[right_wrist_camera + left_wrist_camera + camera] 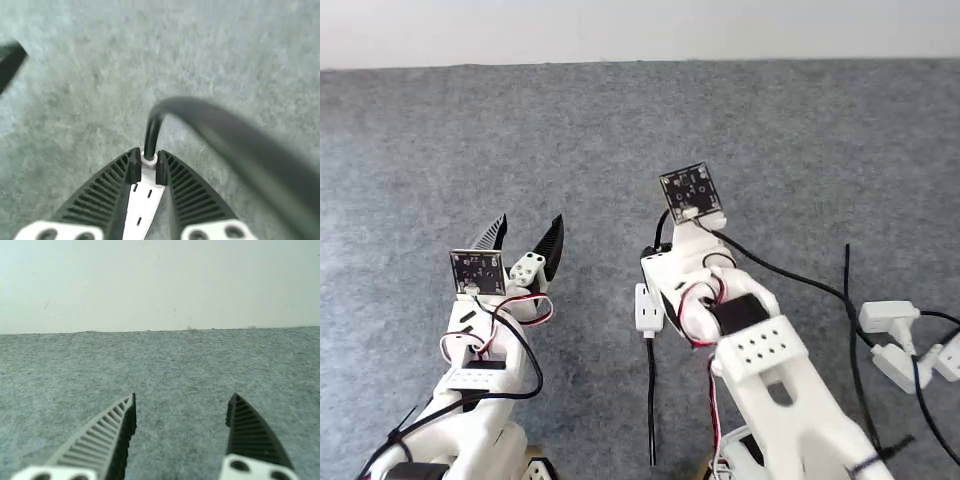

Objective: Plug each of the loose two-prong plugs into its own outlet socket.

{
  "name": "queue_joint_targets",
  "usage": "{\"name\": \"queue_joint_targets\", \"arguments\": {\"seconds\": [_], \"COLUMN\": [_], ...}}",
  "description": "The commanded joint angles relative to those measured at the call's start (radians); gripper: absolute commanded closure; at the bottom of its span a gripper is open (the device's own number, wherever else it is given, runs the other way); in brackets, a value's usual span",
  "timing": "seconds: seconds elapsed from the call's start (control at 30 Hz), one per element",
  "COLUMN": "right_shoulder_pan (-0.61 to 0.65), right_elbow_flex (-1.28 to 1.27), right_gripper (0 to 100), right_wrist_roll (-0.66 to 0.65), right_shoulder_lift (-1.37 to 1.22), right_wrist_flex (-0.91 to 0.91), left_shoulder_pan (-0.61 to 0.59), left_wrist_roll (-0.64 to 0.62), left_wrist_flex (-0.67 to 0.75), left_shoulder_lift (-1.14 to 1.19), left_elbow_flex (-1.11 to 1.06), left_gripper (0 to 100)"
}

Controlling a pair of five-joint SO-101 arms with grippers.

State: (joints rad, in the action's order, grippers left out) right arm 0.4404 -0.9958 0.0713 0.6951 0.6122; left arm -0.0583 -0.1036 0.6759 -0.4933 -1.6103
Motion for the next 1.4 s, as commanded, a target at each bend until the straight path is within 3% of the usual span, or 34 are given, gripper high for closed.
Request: {"name": "queue_joint_targets", "arguments": {"seconds": [0.0,1.37], "right_shoulder_pan": [0.016,0.033], "right_elbow_flex": [-0.021,-0.081], "right_gripper": [99.0,99.0], "right_wrist_roll": [0.008,-0.044], "right_shoulder_lift": [0.088,-0.012], "right_wrist_flex": [0.004,-0.084], "left_shoulder_pan": [-0.002,-0.002], "left_wrist_roll": [0.008,0.008], "left_wrist_flex": [0.026,0.026], "left_shoulder_lift": [-0.02,-0.02], "left_elbow_flex": [0.007,0.007], "left_gripper": [73,73]}}
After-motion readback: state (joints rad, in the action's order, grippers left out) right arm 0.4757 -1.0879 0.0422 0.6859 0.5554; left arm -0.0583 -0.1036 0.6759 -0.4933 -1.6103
